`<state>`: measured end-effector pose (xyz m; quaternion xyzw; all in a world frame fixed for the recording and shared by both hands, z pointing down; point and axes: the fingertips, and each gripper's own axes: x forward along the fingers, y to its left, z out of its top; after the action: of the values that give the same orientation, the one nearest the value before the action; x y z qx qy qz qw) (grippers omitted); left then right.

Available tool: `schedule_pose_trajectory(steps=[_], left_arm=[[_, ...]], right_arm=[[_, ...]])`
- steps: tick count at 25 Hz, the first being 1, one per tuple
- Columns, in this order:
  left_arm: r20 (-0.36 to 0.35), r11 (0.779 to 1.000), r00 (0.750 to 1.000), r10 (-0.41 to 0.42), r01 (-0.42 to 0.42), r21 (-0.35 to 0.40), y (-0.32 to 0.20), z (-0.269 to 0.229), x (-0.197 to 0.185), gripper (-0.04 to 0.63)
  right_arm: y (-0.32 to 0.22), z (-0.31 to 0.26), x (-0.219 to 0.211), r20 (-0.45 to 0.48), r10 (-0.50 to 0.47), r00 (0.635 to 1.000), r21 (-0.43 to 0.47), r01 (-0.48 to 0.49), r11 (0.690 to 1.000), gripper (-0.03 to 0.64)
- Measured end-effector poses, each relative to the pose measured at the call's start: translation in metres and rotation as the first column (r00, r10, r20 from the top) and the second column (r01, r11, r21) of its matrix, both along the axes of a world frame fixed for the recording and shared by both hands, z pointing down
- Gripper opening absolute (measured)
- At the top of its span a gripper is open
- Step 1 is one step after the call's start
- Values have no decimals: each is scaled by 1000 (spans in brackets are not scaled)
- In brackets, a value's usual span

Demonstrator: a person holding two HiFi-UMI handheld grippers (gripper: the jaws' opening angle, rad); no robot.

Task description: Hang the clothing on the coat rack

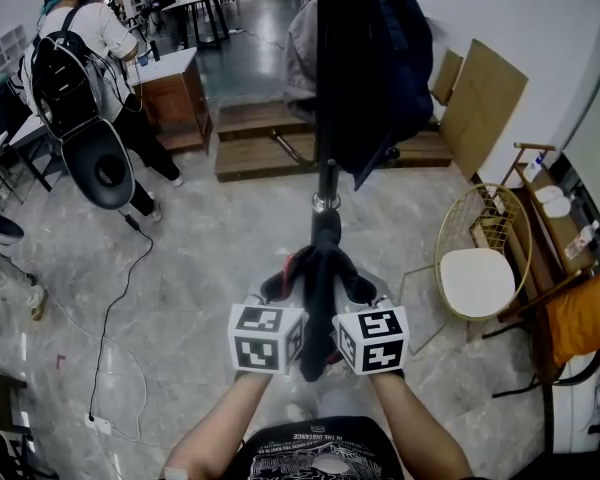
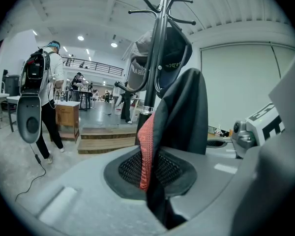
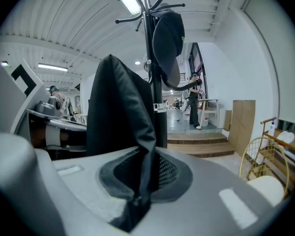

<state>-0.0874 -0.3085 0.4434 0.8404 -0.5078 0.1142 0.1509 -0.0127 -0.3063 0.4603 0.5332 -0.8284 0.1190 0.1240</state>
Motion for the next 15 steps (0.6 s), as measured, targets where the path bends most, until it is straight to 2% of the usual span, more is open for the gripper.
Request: schedule_pose_trajectory(steps=[6, 15], left_arm=[[-11, 1000, 1000, 1, -1, -11, 6, 4, -3, 26], [-20, 999, 999, 50, -50, -3, 17, 1, 1, 26]], right_arm=[[8, 0, -5, -8, 3, 1000, -1, -3, 1000, 28], [20, 2, -12, -30, 0, 1000, -1, 0, 1000, 38]])
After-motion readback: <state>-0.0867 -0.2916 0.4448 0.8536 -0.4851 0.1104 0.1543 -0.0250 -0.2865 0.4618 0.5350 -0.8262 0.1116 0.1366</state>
